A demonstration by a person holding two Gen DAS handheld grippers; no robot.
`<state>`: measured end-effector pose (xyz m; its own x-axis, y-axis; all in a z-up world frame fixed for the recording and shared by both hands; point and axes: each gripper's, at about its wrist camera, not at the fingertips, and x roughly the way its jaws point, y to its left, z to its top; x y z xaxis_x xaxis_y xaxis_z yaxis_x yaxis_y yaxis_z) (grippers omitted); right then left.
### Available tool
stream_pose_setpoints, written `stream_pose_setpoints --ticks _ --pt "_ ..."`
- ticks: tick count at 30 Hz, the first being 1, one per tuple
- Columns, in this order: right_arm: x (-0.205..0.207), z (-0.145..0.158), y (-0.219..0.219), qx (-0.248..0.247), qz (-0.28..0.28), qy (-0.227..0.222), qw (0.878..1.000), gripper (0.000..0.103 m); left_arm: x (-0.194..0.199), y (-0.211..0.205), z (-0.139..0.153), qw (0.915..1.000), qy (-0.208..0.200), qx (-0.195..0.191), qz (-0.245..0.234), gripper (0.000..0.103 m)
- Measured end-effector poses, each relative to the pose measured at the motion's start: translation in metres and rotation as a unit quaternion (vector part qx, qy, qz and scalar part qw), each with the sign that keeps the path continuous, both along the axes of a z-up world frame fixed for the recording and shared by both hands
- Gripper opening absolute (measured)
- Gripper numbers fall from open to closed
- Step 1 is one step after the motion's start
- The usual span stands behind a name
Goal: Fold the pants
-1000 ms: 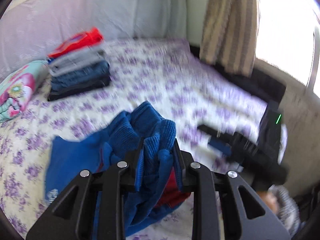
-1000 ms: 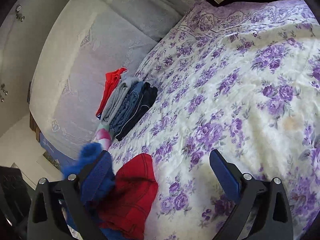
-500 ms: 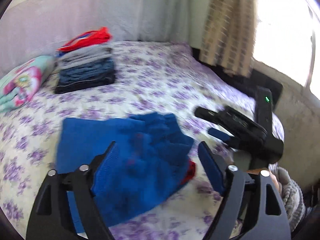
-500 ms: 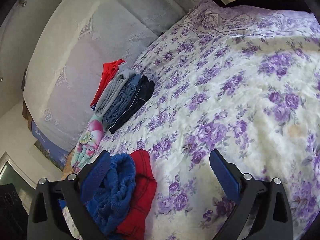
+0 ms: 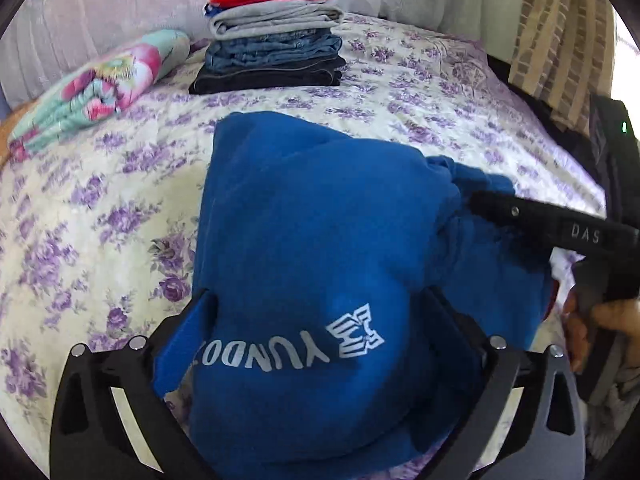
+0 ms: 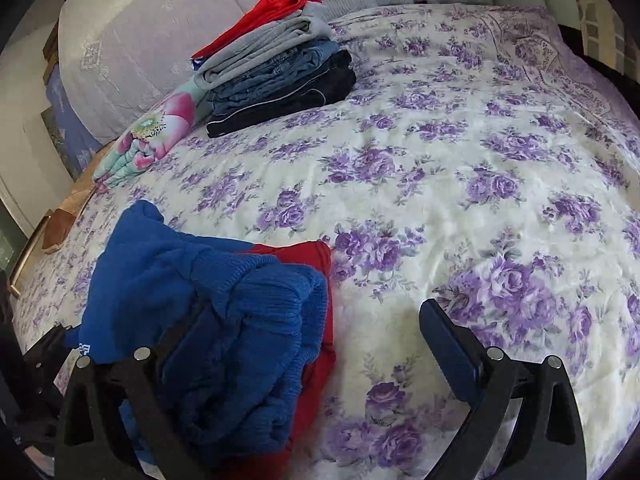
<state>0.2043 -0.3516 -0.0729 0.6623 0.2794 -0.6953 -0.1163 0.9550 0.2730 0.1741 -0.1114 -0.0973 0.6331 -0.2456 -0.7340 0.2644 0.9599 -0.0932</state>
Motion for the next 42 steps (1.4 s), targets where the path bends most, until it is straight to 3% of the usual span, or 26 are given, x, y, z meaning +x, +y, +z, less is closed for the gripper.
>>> stream_pose_setpoints --ticks 6,10,13,15,16,18,23,30,32,37,40,42 --pt "-0.033 0.031 0.002 -0.006 -0.015 -0.056 0.998 0.099 -0.008 0.018 0.013 0.9989 0.003 -0.046 0.002 0.099" --pt "-0.070 0.053 0.016 -0.037 0.016 -0.080 0.996 0.099 -0.008 0.040 0.037 0.9973 -0.023 -0.063 0.031 0.099" --pt "-0.071 0.046 0.025 -0.074 0.029 -0.063 0.995 0.099 0.008 0.044 0.043 0.9973 -0.024 -0.049 0.049 0.099" --pt "-0.058 0.021 0.027 -0.114 0.030 -0.019 0.993 0.099 0.024 0.038 0.037 0.9984 -0.022 -0.022 0.048 0.099" --pt "-0.052 0.005 0.025 -0.099 0.043 0.012 0.994 0.099 0.031 0.034 0.031 0.9990 -0.015 -0.010 0.042 0.099" --pt "-0.053 -0.002 0.016 -0.054 0.040 0.017 0.998 0.099 0.040 0.030 0.020 0.9989 -0.012 -0.001 0.044 0.099" --pt "-0.056 0.002 0.015 -0.053 0.042 0.011 0.998 0.099 0.038 0.033 0.022 0.9987 -0.022 -0.006 0.046 0.099" --pt "-0.074 0.057 0.011 -0.032 0.005 -0.106 0.994 0.099 0.020 0.039 0.034 0.9976 -0.040 -0.004 0.056 0.099" --pt "-0.067 0.068 0.017 -0.031 0.006 -0.117 0.993 0.099 0.016 0.041 0.035 0.9976 -0.039 -0.007 0.057 0.099" --pt "-0.033 0.059 0.037 -0.046 0.022 -0.093 0.994 0.099 0.009 0.045 0.034 0.9973 -0.041 -0.003 0.061 0.099" --pt "-0.014 0.031 0.044 -0.065 0.019 -0.042 0.997 0.099 0.011 0.047 0.027 0.9975 -0.035 0.001 0.062 0.099" --pt "-0.005 0.005 0.044 -0.042 0.033 0.001 0.999 0.099 0.014 0.048 0.020 0.9978 -0.026 -0.001 0.061 0.099"
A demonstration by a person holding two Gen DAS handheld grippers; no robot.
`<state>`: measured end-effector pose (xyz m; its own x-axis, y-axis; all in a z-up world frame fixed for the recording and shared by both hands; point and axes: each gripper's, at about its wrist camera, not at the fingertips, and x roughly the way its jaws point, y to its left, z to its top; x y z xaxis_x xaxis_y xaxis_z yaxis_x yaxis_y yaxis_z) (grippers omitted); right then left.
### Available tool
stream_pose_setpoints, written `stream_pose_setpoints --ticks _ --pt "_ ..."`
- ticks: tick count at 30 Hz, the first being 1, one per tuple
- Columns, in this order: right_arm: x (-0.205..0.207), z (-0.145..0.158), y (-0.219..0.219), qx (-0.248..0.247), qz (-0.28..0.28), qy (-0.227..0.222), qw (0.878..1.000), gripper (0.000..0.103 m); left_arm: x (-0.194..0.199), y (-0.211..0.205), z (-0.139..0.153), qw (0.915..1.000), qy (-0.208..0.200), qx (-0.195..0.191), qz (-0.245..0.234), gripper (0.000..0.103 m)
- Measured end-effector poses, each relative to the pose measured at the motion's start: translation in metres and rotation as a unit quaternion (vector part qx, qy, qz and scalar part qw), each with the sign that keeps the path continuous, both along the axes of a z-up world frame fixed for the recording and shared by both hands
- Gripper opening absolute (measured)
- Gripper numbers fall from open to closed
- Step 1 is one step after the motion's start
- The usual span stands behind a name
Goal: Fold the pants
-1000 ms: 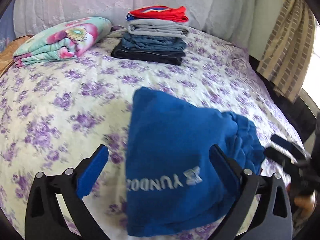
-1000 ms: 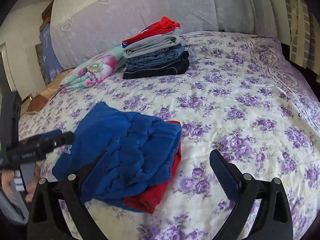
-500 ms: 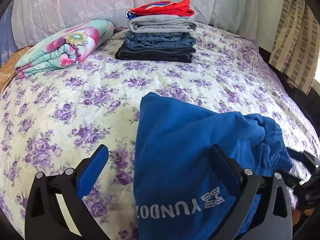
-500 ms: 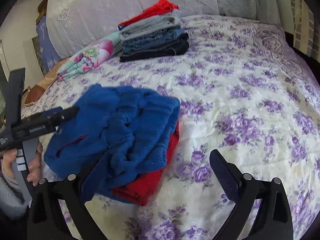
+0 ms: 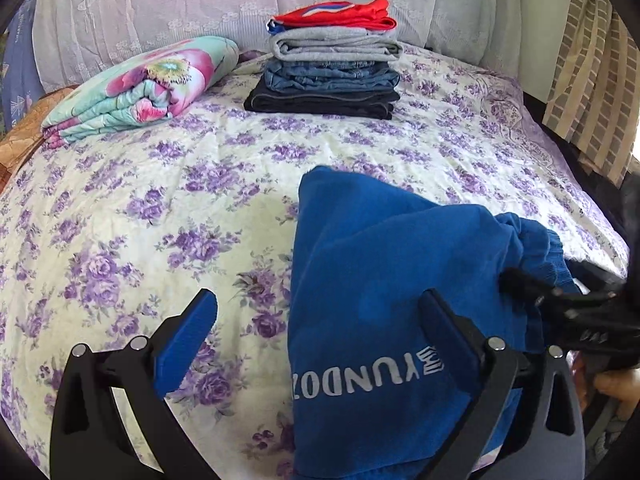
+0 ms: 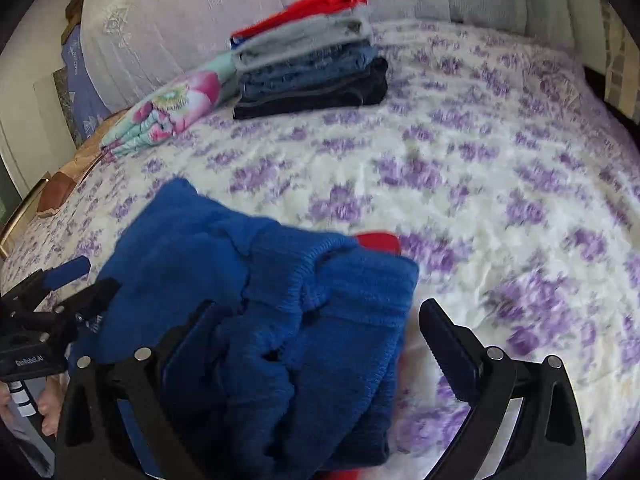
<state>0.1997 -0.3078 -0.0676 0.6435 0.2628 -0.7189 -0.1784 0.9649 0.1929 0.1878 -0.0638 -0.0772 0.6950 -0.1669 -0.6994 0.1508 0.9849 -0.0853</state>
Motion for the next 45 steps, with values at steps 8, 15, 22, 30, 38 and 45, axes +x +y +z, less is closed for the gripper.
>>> stream_pose_setpoints --ticks 8,15,22,30,38,45 --pt "-0.007 0.002 -0.012 0.067 -0.004 -0.003 0.998 0.099 0.001 0.005 -0.003 0.9998 0.004 -0.020 0.001 0.099" --pt "-0.027 0.002 -0.045 0.144 -0.034 0.006 0.989 0.099 -0.007 0.009 0.002 0.9996 0.005 -0.026 0.001 0.099" --pt "-0.056 0.004 -0.063 0.170 -0.055 -0.007 0.984 0.099 -0.022 0.010 0.002 0.9999 -0.003 -0.012 0.003 0.099" --pt "-0.083 0.016 -0.018 0.030 -0.001 -0.045 0.999 0.099 -0.049 0.030 -0.017 0.9982 0.032 -0.051 -0.004 0.099" --pt "-0.087 0.012 -0.022 0.020 -0.003 -0.031 0.999 0.099 -0.055 0.032 -0.027 0.9978 0.044 -0.048 -0.011 0.098" --pt "-0.052 0.077 -0.014 0.198 0.122 -0.050 0.971 0.099 -0.076 0.020 0.008 0.9943 -0.025 -0.089 -0.054 0.098"
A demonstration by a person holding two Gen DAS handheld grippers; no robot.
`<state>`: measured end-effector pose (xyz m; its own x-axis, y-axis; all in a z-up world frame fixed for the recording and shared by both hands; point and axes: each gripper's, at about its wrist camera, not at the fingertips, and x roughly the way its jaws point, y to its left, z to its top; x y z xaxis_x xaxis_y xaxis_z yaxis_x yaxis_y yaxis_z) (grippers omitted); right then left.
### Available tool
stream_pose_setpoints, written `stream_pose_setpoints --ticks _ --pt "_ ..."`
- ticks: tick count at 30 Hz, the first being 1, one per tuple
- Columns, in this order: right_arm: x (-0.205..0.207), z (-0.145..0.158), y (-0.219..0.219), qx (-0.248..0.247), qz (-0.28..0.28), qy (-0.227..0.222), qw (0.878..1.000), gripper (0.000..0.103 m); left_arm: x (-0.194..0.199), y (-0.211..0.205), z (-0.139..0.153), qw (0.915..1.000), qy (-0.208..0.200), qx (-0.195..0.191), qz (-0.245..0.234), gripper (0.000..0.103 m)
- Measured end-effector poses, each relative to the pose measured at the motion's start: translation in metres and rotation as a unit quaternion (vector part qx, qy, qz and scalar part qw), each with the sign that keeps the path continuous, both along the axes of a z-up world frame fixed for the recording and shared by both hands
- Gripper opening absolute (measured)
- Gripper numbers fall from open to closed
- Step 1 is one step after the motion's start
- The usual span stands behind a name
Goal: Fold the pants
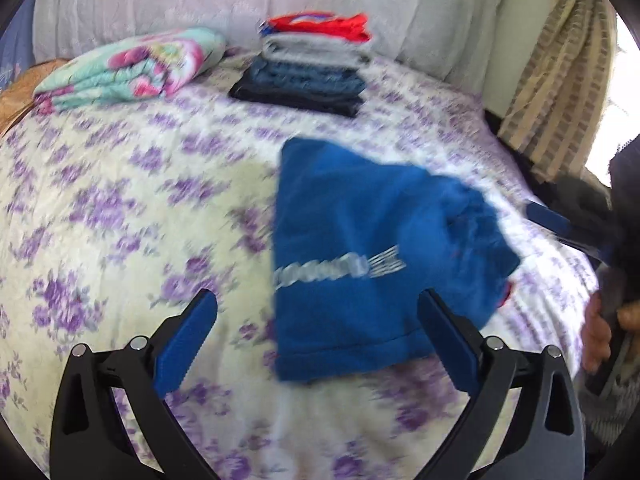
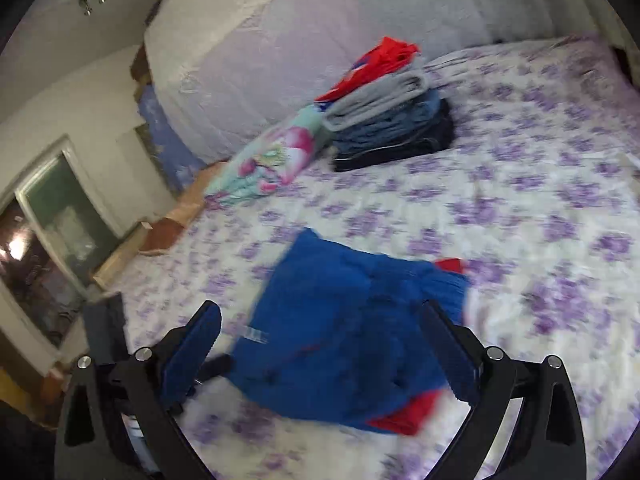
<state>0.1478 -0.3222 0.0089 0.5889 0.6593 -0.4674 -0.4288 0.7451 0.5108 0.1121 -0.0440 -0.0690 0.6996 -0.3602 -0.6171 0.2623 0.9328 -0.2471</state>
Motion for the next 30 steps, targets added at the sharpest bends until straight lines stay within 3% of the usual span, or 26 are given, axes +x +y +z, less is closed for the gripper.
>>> stream_pose_setpoints --ticks 2,5,7,9,10,11,13,16,19,21,25,30 --pt "0.033 0.007 0.014 0.075 0.063 0.040 0.994 0.099 -0.002 -0.013 0.013 0.9993 -0.020 -0.011 -0.031 0.098" --pt "0.086 0.003 0.042 0.138 0.123 0.114 0.976 0.099 0.003 -0.047 0.022 0.9946 -0.033 -0.012 -0.098 0.098" --pt "0.109 -0.006 0.061 0.148 0.142 0.157 0.966 0.099 0.009 -0.064 0.016 0.9917 -0.033 -0.013 -0.124 0.098" --pt "0.125 -0.024 0.075 0.153 0.150 0.204 0.955 0.099 0.022 -0.083 -0.005 0.9887 0.014 0.006 -0.149 0.098" --pt "0.131 -0.035 0.080 0.143 0.145 0.228 0.952 0.099 0.024 -0.089 -0.016 0.9883 0.028 0.022 -0.148 0.098" --pt "0.138 -0.046 0.080 0.128 0.134 0.246 0.951 0.095 0.020 -0.096 -0.023 0.9876 0.017 0.047 -0.149 0.098" --pt "0.146 -0.056 0.074 0.112 0.113 0.254 0.954 0.083 0.009 -0.104 -0.020 0.9837 -0.006 0.081 -0.160 0.098" --pt "0.153 -0.046 0.065 0.106 0.101 0.243 0.959 0.081 0.002 -0.110 -0.018 0.9801 -0.016 0.092 -0.175 0.098" --pt "0.153 -0.019 0.061 0.073 0.103 0.209 0.970 0.085 0.002 -0.104 -0.008 0.9817 -0.024 0.059 -0.180 0.098" --pt "0.152 -0.005 0.051 0.023 0.094 0.185 0.978 0.091 0.002 -0.100 0.001 0.9819 -0.032 0.035 -0.183 0.098" --pt "0.150 -0.001 0.003 -0.036 0.067 0.188 0.979 0.091 0.009 -0.105 0.003 0.9786 -0.022 0.021 -0.204 0.098" --pt "0.135 -0.029 -0.050 0.020 0.046 0.218 0.975 0.090 0.002 -0.120 -0.006 0.9757 -0.023 0.059 -0.210 0.098"
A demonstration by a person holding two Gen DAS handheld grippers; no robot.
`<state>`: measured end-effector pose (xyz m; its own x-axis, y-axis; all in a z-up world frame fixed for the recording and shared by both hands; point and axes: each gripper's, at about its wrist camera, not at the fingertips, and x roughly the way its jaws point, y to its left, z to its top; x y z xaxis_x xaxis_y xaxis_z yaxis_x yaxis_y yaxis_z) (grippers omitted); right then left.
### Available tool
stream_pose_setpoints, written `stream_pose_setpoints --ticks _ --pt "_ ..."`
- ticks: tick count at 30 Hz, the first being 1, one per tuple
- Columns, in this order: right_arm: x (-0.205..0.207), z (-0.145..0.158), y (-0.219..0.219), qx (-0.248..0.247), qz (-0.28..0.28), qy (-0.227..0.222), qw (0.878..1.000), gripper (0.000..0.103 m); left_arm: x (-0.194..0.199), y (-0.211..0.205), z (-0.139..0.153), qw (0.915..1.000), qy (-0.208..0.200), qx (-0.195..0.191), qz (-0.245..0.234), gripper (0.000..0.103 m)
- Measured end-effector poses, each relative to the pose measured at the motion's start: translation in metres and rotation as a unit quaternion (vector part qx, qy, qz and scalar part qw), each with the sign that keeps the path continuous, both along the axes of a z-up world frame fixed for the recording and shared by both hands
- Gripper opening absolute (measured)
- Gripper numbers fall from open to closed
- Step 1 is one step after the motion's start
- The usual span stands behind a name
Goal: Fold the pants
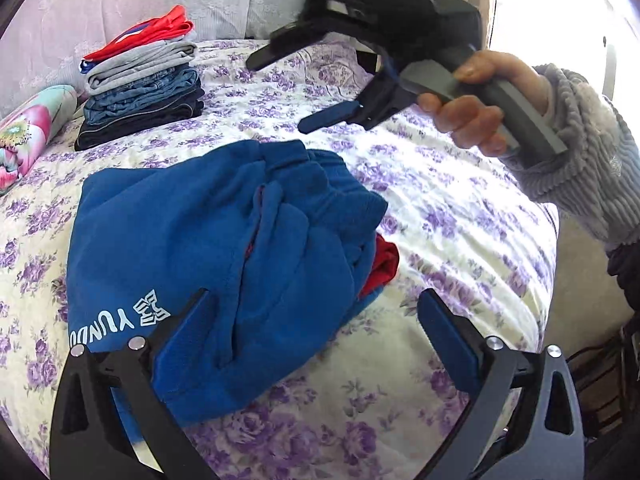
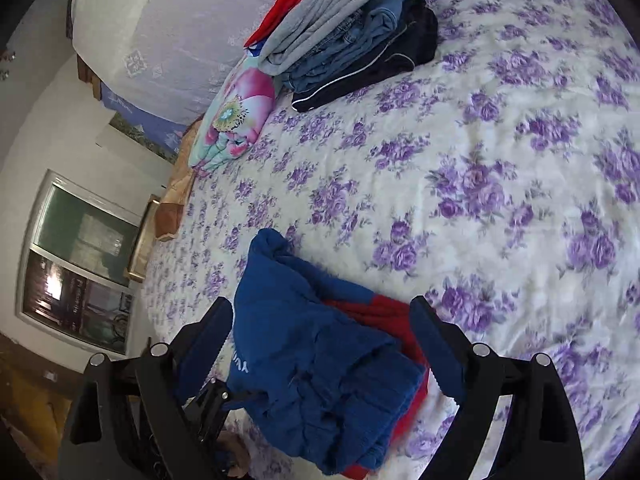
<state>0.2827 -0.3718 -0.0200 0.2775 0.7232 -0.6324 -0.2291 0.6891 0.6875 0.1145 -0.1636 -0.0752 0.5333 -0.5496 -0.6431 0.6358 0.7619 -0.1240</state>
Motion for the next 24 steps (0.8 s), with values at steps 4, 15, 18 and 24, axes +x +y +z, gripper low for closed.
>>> stream_pose_setpoints --ticks 4,15,18,24 --pt "-0.010 -0.009 -0.002 0.083 0.013 0.016 0.996 0.090 0.001 0.000 -0.003 1.0000 0.008 0.001 -0.004 0.098" --pt "-0.017 -0.009 0.017 0.071 0.085 0.072 0.991 0.099 0.001 -0.005 -0.010 0.9996 0.004 0.025 -0.009 0.098" --pt "-0.013 -0.016 0.026 0.070 0.076 0.075 0.992 0.100 0.002 -0.006 -0.011 0.9995 0.003 0.029 -0.008 0.098" --pt "-0.008 -0.021 0.051 0.120 0.088 0.073 0.986 0.100 0.003 -0.006 -0.011 0.9996 0.004 0.027 -0.009 0.098"
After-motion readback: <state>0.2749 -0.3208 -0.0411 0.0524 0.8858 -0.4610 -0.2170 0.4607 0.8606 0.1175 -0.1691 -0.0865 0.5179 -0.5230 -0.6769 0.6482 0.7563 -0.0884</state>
